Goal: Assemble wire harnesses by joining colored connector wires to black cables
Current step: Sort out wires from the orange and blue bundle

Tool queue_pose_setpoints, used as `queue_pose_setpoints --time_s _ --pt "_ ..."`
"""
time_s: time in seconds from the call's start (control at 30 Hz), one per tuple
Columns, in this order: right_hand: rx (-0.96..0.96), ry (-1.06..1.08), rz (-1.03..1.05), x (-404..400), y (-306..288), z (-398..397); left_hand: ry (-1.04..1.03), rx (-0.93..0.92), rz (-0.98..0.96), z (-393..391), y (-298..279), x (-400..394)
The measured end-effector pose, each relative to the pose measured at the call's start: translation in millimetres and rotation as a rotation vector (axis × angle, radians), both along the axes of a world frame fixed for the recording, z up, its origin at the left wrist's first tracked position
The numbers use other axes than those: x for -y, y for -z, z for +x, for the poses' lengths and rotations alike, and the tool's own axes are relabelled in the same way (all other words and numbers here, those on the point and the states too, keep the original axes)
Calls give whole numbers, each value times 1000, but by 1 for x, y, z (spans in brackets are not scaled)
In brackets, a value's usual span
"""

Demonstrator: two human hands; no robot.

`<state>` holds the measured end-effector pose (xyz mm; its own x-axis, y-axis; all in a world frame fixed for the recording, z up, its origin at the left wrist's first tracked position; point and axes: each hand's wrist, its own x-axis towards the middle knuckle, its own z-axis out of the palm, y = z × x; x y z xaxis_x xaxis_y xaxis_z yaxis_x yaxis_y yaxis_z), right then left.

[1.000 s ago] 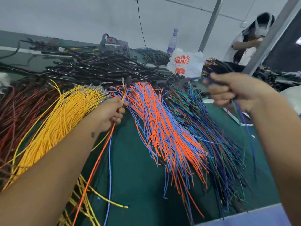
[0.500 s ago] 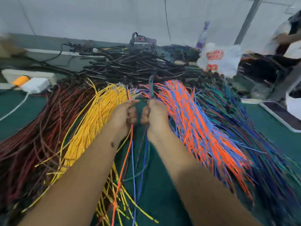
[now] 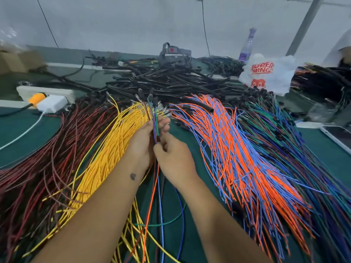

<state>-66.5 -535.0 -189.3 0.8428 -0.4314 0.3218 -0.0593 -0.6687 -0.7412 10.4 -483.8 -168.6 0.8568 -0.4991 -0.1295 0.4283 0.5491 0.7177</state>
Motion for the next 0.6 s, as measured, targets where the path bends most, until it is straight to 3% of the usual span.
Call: queue_pose_setpoints --time_s 0.1,0.23,0.3,0.43,0.53,0.6 --pt "-36 4 -63 -5 -2 -1 19 -83 -72 3 -3 -7" --pt "151 143 706 6 -13 14 131 -34 -9 2 -5 -19" --pt "215 128 877 17 -12 20 224 57 109 -3 -5 -19" --pt "379 85 901 30 -9 20 363 328 368 -18 0 -9" --pt "387 95 804 37 -7 13 363 406 417 -22 0 -9" --pt "400 69 869 37 -7 9 376 450 444 -23 -2 -12"
